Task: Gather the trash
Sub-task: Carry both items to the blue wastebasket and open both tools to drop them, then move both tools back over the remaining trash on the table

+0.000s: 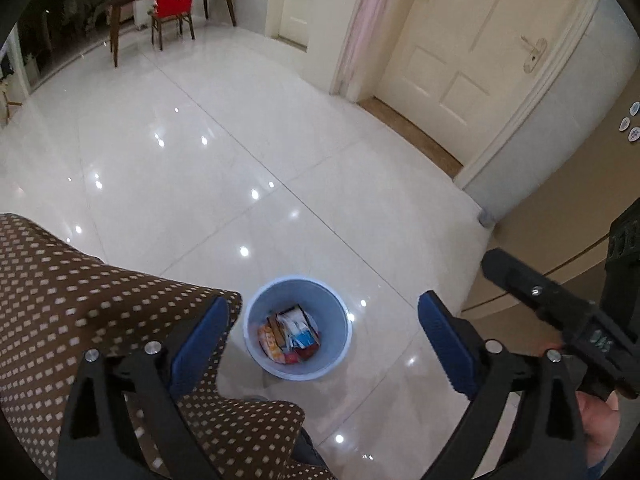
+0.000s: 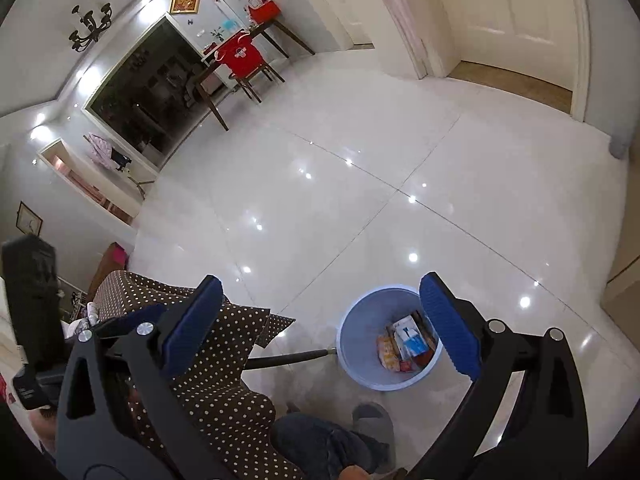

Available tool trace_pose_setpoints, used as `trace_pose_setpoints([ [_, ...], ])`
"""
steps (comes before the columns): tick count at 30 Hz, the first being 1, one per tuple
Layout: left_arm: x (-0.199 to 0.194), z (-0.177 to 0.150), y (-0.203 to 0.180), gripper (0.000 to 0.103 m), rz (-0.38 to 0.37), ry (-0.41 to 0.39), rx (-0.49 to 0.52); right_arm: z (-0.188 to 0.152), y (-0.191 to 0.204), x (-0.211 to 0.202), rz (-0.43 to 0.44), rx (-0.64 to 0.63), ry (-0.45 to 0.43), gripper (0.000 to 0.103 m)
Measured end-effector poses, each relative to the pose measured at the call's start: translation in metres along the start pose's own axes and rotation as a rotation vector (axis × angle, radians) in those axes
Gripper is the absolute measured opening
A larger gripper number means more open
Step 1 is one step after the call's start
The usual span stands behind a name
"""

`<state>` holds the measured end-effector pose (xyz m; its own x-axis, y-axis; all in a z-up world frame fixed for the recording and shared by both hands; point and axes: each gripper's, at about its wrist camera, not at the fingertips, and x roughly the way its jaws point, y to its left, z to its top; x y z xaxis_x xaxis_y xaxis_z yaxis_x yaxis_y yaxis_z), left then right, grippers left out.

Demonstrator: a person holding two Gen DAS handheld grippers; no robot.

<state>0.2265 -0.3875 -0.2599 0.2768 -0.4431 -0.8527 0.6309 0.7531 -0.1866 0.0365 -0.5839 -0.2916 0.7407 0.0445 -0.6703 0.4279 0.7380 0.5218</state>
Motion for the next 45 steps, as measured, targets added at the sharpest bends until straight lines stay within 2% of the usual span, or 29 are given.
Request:
trace_pose_setpoints([
  [6,-0.051,-0.012,-0.006,0.095,0.039,-0.099,0.008,-0.003,0.024,-0.019,-0.026,-0.046,-0.022,0.097],
  [14,-0.117,-0.034,-0.007,0.095,0.080,-0.209,0.000,-0.013,0.073,-0.060,-0.010,-0.142,-0.071,0.097],
  [17,-0.145,-0.046,-0.002,0.095,0.099,-0.262,-0.010,-0.014,0.092,-0.073,0.003,-0.183,-0.085,0.097],
  [21,-0.184,-0.069,0.011,0.095,0.161,-0.358,-0.014,-0.025,0.120,-0.088,0.034,-0.239,-0.099,0.097],
  [28,-0.233,-0.105,0.037,0.095,0.228,-0.420,-0.049,-0.042,0.169,-0.096,0.085,-0.325,-0.101,0.097],
  [37,-0.271,-0.157,0.092,0.095,0.293,-0.439,-0.122,-0.076,0.239,-0.074,0.141,-0.445,-0.048,0.097],
  [45,-0.285,-0.205,0.162,0.095,0.381,-0.418,-0.250,-0.117,0.320,-0.012,0.186,-0.586,0.090,0.097],
])
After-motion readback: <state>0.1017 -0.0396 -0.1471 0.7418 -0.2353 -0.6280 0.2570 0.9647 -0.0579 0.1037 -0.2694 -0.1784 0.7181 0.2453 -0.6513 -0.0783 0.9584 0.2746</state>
